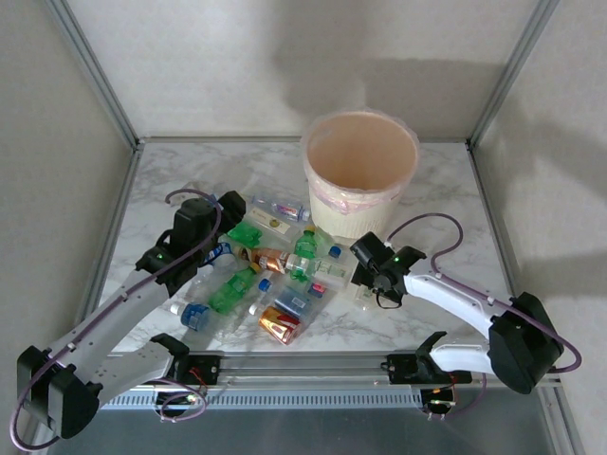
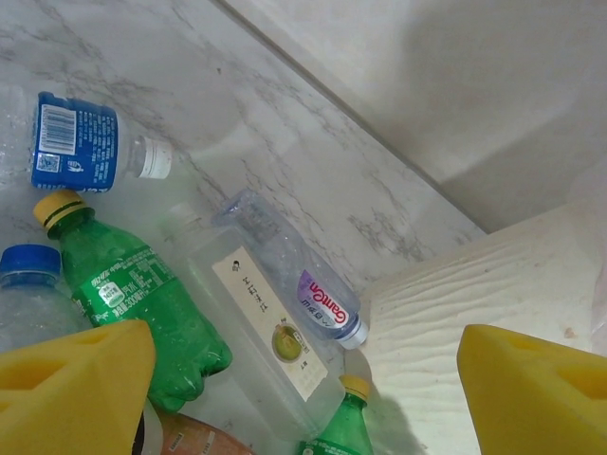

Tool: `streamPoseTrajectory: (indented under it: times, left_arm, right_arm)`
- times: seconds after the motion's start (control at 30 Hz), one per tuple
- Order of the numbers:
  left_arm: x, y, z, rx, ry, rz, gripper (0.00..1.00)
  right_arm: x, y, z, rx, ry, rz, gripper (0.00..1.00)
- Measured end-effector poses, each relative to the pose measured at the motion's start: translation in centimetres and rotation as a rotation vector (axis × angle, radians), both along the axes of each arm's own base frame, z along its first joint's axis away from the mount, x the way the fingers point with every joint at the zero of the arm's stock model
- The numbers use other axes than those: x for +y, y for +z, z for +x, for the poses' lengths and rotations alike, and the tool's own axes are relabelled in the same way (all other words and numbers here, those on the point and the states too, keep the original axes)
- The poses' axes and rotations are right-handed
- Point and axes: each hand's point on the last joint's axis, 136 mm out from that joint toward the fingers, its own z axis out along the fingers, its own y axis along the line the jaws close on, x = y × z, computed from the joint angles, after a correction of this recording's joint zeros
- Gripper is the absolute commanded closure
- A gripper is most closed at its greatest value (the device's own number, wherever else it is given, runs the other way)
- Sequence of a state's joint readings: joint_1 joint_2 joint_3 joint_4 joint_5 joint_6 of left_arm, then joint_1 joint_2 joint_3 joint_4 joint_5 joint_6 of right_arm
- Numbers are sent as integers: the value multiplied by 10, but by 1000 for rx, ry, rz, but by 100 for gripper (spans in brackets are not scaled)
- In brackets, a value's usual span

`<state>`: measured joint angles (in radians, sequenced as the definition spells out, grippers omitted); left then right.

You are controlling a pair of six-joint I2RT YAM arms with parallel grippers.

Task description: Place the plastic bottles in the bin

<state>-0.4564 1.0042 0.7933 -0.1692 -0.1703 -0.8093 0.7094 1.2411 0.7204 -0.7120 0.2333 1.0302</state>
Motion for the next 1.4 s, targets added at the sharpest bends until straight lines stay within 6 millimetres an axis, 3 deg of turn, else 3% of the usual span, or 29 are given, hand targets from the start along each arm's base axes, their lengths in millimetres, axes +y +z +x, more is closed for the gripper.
streamPoseTrajectory:
  times: [0.27, 0.47, 0.87, 0.97, 1.1, 1.23, 1.4]
  left_arm:
    - [-4, -4, 1, 11, -15, -5, 18]
    - [-4, -3, 1, 9, -13, -8, 18]
    - [0, -2, 2, 3, 9, -2, 19]
    - [2, -2, 2, 2, 17, 1, 18]
    - [3, -2, 3, 0, 23, 2, 18]
    - [6, -1, 4, -1, 34, 6, 18]
    - [10, -1, 4, -2, 46, 8, 18]
  right_arm:
    - [-13, -17, -1, 22, -27, 5, 25]
    - [-16, -24, 1, 35, -19, -13, 36]
    - [-27, -14, 1, 11, -33, -43, 47]
    - [-34, 9, 6, -35, -54, -55, 47]
    - [-45, 62, 24, -161, -119, -37, 48]
    - [-65, 133, 44, -316, -209, -6, 51]
    - [-73, 245, 73, -559, -239, 36, 51]
